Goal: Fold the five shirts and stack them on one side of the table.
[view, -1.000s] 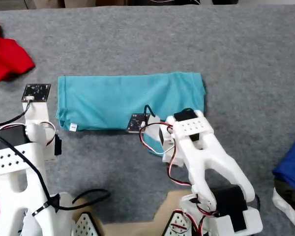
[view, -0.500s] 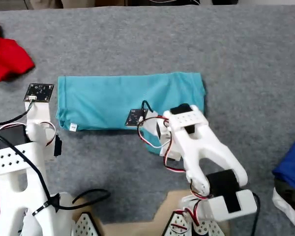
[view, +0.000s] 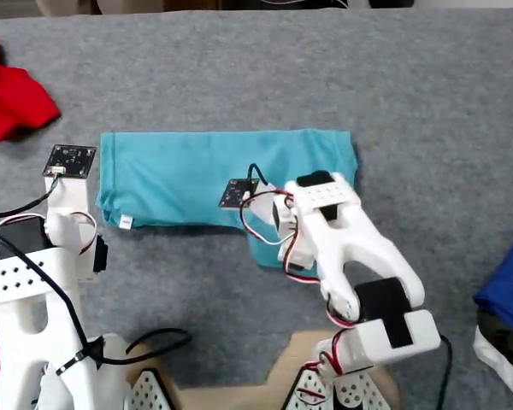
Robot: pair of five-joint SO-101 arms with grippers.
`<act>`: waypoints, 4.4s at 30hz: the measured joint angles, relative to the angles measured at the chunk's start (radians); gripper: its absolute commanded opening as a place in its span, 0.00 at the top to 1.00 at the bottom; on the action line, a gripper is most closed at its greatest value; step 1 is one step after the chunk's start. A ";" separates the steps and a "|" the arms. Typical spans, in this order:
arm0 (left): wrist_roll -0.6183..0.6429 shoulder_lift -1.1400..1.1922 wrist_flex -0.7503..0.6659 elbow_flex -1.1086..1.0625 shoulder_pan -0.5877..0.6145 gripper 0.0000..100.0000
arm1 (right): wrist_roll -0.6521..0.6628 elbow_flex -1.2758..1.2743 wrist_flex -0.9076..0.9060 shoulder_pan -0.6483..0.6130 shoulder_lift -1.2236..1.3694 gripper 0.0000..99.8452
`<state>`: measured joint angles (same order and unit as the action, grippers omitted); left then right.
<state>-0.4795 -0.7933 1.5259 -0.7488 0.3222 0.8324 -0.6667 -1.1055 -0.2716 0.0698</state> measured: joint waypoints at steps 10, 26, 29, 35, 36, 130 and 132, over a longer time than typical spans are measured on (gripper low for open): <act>-0.002 0.000 0.000 0.000 0.000 0.93 | -0.034 0.201 -0.103 0.068 0.025 1.00; -0.002 0.000 0.000 0.000 0.000 0.93 | 0.006 0.815 -0.315 0.068 0.221 1.00; -0.002 0.000 0.000 0.000 0.000 0.93 | 0.048 0.954 -0.376 0.068 0.319 1.00; -0.002 0.000 0.000 0.000 0.000 0.93 | 0.147 1.263 -0.503 0.052 0.497 1.00; -0.002 0.000 0.000 0.000 0.000 0.93 | 0.163 1.310 -0.526 0.040 0.528 1.00; 0.308 1.769 0.219 1.717 -0.023 0.82 | -0.451 1.886 -0.522 0.167 0.996 0.99; 0.308 1.777 0.219 1.717 -0.032 0.82 | -0.451 1.886 -0.522 0.167 0.996 0.99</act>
<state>-0.1711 0.9835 1.7453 0.9682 0.2900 0.3813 1.2190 -1.6272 -0.1043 1.0656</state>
